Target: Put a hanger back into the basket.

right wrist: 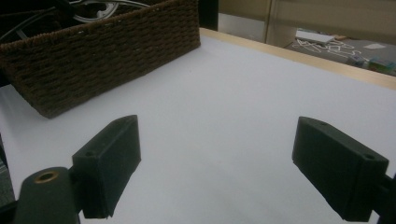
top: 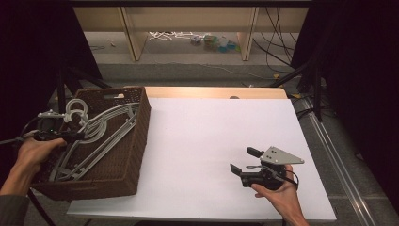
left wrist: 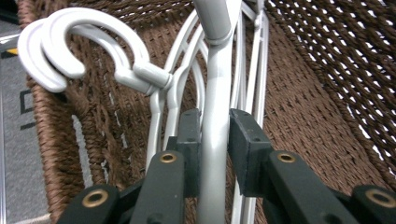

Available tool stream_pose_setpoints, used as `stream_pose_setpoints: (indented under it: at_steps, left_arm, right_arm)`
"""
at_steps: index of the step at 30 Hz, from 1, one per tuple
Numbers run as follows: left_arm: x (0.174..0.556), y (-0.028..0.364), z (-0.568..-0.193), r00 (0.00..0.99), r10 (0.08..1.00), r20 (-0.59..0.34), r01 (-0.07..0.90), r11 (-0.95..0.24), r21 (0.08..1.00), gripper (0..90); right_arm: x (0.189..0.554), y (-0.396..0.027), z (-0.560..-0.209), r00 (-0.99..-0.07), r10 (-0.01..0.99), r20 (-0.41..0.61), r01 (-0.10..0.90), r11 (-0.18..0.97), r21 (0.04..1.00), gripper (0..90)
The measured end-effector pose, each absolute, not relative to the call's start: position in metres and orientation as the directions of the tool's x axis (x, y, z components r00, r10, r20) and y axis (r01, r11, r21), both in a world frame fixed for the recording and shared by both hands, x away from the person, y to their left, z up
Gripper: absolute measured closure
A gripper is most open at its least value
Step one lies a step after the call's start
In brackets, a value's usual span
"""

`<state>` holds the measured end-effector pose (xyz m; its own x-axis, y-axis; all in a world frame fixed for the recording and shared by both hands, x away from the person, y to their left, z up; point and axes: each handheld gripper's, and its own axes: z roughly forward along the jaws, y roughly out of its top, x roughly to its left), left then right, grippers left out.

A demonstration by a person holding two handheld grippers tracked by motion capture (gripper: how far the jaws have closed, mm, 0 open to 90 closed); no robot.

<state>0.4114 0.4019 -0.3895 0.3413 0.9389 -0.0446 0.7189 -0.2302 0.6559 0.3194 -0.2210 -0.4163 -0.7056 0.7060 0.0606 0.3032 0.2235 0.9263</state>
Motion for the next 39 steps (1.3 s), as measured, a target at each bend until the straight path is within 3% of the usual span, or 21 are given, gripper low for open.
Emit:
stream_pose_setpoints:
  at_steps: [9, 13, 24, 32, 39]
  left_arm:
    - [0.416, 0.401, -0.397, 0.287, 0.958, -0.012, 0.734, -0.212, 0.645, 66.6]
    - [0.416, 0.405, -0.398, 0.247, 0.969, 0.019, 0.769, -0.208, 0.605, 56.2]
    - [0.404, 0.408, -0.386, 0.205, 0.979, -0.009, 0.719, -0.144, 0.680, 42.2]
    - [0.385, 0.390, -0.365, 0.206, 0.975, -0.083, 0.593, -0.057, 0.803, 34.7]
    - [0.371, 0.357, -0.352, 0.299, 0.950, -0.090, 0.480, -0.068, 0.875, 28.7]
  right_arm:
    - [0.320, -0.222, -0.416, -0.701, 0.711, 0.057, 0.309, 0.231, 0.922, 16.3]
    - [0.320, -0.222, -0.417, -0.703, 0.709, 0.053, 0.308, 0.237, 0.921, 16.3]
    - [0.320, -0.222, -0.416, -0.703, 0.709, 0.053, 0.306, 0.235, 0.923, 16.3]
    - [0.320, -0.222, -0.416, -0.699, 0.713, 0.054, 0.300, 0.225, 0.927, 16.3]
    - [0.320, -0.221, -0.416, -0.705, 0.707, 0.053, 0.292, 0.221, 0.931, 16.3]
